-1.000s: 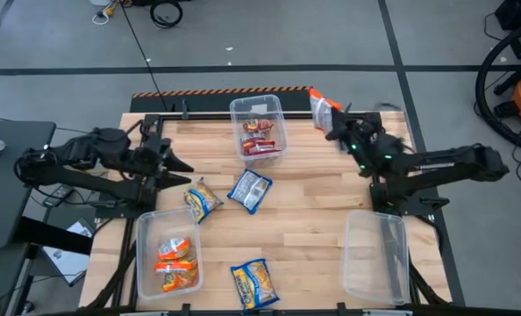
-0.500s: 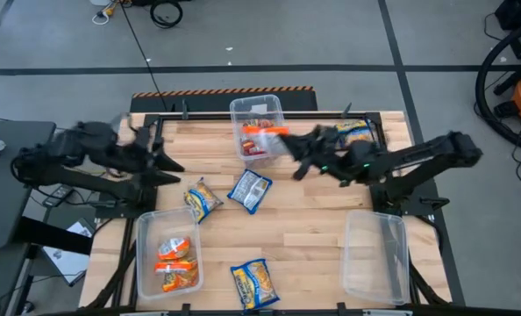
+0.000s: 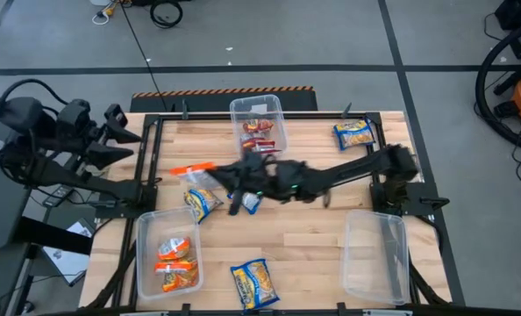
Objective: Sort Maruchan noodles
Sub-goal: Put the orange noodle pack into the bottom left transparent bin
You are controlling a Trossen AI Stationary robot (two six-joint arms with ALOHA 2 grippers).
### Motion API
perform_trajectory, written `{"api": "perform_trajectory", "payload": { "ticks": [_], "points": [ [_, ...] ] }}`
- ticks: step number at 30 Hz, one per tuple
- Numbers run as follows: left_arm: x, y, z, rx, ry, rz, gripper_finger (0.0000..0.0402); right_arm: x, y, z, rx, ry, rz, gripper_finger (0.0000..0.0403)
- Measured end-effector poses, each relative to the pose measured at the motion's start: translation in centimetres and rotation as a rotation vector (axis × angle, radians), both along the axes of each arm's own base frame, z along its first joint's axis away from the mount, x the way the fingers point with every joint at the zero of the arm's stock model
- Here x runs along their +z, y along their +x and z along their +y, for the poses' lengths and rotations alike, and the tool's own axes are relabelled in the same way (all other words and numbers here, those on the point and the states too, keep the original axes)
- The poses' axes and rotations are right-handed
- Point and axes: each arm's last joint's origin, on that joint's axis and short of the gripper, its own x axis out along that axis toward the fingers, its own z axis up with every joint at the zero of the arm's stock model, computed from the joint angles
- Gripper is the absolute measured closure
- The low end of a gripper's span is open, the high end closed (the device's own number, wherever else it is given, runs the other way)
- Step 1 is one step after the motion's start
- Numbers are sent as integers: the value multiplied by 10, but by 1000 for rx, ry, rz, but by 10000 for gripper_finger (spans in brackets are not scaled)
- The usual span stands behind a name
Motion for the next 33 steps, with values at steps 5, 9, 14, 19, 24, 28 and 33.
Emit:
{"api": "perform_trajectory", "payload": {
  "ticks": [5,9,14,19,24,28,33],
  "points": [
    [-2,-5,0,5,36,13,230,-3,45,10,48,-1,24,392],
    [-2,-5,0,11,79,11,230,-18,77,15,110,47,43,392],
    [-10,-4,0,10,132,87,230,-48,103,18,150,131,63,392],
    [-36,-8,1,15,130,354,230,-76,116,23,184,175,102,392],
    [-55,-14,-1,-58,78,563,230,-76,114,36,185,201,98,392],
    [-55,-15,-2,-92,50,572,230,-67,110,37,141,207,91,392],
    [-72,2,-4,-139,-35,720,215,-59,107,34,118,194,73,392]
  ]
}}
